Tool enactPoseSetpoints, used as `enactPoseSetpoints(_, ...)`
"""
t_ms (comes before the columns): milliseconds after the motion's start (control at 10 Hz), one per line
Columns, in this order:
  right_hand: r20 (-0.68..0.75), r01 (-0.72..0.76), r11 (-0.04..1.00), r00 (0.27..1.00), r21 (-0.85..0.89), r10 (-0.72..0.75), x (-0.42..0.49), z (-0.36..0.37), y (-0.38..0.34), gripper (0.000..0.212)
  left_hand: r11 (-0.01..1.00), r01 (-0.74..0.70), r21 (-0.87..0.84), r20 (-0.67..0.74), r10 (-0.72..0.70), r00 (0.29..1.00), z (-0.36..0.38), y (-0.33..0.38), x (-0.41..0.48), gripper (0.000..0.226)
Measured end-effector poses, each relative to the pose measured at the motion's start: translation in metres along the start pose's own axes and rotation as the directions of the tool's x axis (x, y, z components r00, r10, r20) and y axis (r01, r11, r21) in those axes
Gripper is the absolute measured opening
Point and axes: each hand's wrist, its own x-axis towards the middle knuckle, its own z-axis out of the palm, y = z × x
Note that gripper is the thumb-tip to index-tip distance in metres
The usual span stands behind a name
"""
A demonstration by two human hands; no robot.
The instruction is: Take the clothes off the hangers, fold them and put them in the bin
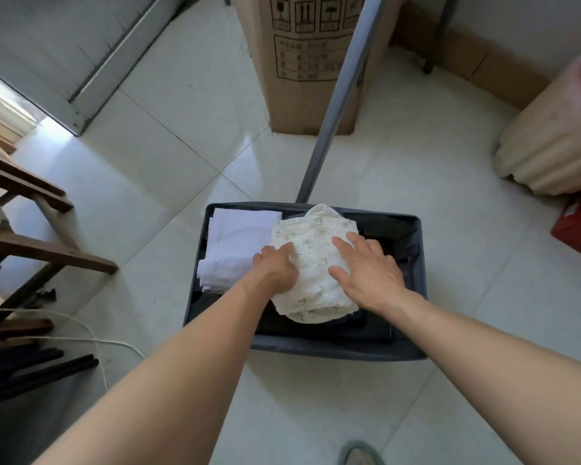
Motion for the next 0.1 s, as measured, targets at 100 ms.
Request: enactPoseSetpoints(100,-0.028,-0.064,0.983,0.997,0.174,0.07,-0.0209,-0.0172,-0.0006,0.057,0.981,-0.01,-0.194,0.04,0.018,0.999,-0.011,0.003,-0.022,0.05)
